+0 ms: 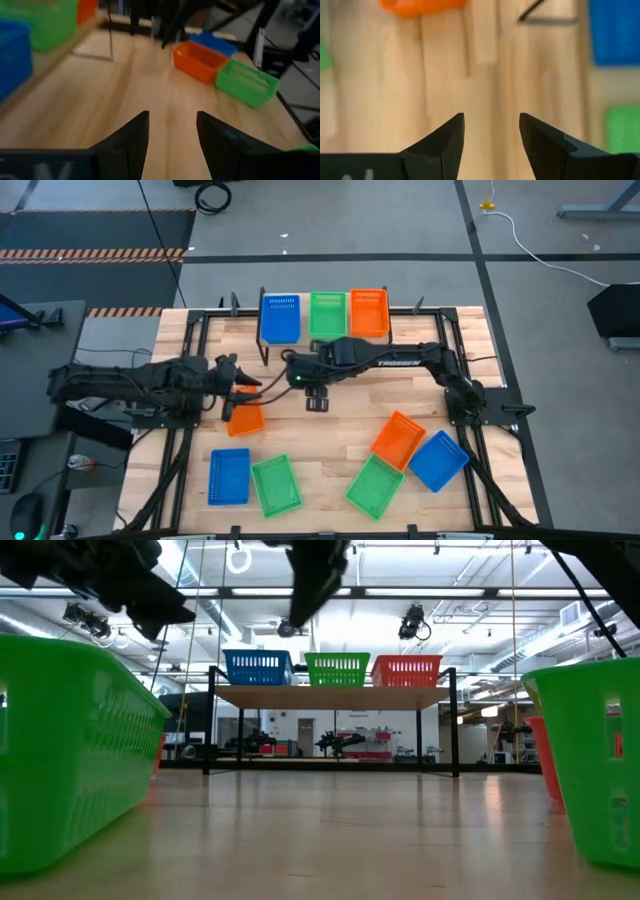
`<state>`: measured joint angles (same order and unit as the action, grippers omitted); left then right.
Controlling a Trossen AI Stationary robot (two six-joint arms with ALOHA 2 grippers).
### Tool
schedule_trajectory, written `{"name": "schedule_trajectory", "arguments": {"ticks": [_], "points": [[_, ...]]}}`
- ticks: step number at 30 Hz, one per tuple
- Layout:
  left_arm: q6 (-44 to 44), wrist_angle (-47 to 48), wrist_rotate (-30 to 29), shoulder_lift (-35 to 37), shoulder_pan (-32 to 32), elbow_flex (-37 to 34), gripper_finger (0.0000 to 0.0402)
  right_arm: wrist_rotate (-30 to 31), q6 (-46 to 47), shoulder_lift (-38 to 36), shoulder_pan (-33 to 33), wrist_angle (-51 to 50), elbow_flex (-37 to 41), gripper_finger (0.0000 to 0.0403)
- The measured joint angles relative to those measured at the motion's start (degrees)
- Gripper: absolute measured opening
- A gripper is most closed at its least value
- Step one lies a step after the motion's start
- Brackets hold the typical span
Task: Stack baskets on shelf by color
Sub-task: Stack the right green bin on top of the green bin on the shelf
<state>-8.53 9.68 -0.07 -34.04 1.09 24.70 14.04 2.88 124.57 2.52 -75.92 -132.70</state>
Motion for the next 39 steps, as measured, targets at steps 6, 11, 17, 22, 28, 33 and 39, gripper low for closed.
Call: {"name": "schedule_trajectory", "arguments": {"ticks": [6,11,17,22,28,33,39], "points": [[-1.24,-0.08,-0.24,-1.75,-4.88,0.99,0.0172,-5.88,7.43,-0.07,2.09,-2.56,2.68,0.0196],[-1.29,-1.34,-1.72,-2.16,-7.98,1.01,0.0172,-6.84,9.54,-0.09,5.81,-4.92,5.34,0.0195],[-1.48,-3.01,-6.29,-2.43,-10.51,1.01,0.0172,-6.35,14.42,-0.09,9.95,-7.8,6.18,0.0195],[-1.73,-3.15,-8.68,-2.45,-11.71,1.01,0.0172,-5.83,22.47,-0.09,12.84,-13.83,6.21,0.0195],[-3.17,-3.16,-8.95,-2.45,-11.96,1.01,0.0172,-5.0,35.14,-0.09,16.46,-14.14,6.21,0.0195],[-5.85,-3.36,-8.95,-2.45,-11.96,1.0,0.0172,-4.94,46.05,-0.09,18.99,-14.06,8.82,0.0195],[-5.9,-3.65,-8.95,-2.45,-11.96,0.99,0.0172,-6.71,53.03,-0.09,23.09,-14.06,13.08,0.0195]]}}
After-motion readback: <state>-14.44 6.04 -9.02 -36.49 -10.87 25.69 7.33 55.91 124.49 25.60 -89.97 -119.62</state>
